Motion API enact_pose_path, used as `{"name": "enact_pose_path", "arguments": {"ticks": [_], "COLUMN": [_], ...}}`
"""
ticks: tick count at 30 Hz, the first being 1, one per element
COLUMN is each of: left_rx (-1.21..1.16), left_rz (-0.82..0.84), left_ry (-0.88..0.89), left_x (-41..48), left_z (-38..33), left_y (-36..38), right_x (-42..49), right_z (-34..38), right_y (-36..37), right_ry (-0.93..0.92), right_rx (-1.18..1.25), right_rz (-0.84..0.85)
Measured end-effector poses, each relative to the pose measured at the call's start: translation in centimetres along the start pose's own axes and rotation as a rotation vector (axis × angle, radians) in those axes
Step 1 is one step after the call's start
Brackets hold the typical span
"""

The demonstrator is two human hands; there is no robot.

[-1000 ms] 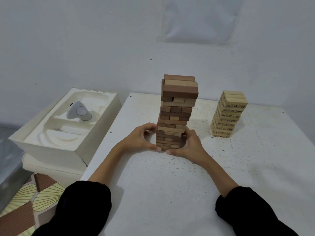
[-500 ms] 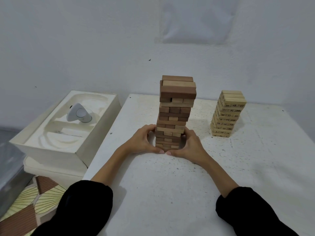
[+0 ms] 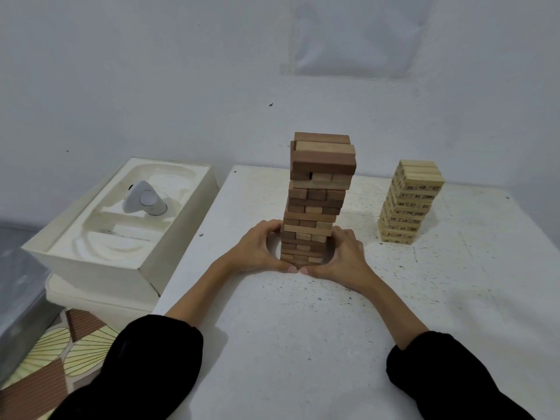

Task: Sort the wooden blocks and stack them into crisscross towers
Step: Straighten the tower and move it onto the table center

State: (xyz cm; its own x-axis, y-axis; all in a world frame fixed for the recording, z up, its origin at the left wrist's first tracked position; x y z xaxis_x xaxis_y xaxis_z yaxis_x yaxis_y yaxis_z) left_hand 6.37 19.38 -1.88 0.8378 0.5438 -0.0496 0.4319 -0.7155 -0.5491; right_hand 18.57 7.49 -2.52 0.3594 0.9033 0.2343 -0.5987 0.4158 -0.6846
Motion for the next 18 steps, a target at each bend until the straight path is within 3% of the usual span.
{"name": "enact_pose_path", "arguments": {"ticks": [18], "left_rx": [0.027], "left_rz": [-0.050], "left_ry": [0.035], "left_x": [2.6], "left_z": [0.5], "left_y": [0.7], "right_x": [1.3], "right_z": [-2.1], "right_y": [-0.7], "right_ry": [0.047], "right_rx": [0.079], "right_rz": [-0.039]}}
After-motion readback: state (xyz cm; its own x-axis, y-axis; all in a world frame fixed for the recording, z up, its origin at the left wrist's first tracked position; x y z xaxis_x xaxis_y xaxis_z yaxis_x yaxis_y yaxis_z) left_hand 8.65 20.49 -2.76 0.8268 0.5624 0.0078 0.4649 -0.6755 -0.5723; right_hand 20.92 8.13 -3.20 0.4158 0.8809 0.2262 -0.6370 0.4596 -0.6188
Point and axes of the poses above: each hand's wrist, its own x-axis towards the middle knuckle, its own y-axis out of the palm, z = x × y, the point moved 6 cm from there along x, towards the middle knuckle, and after that the axes turned 11 degrees about -y, right-handed, at the moved point
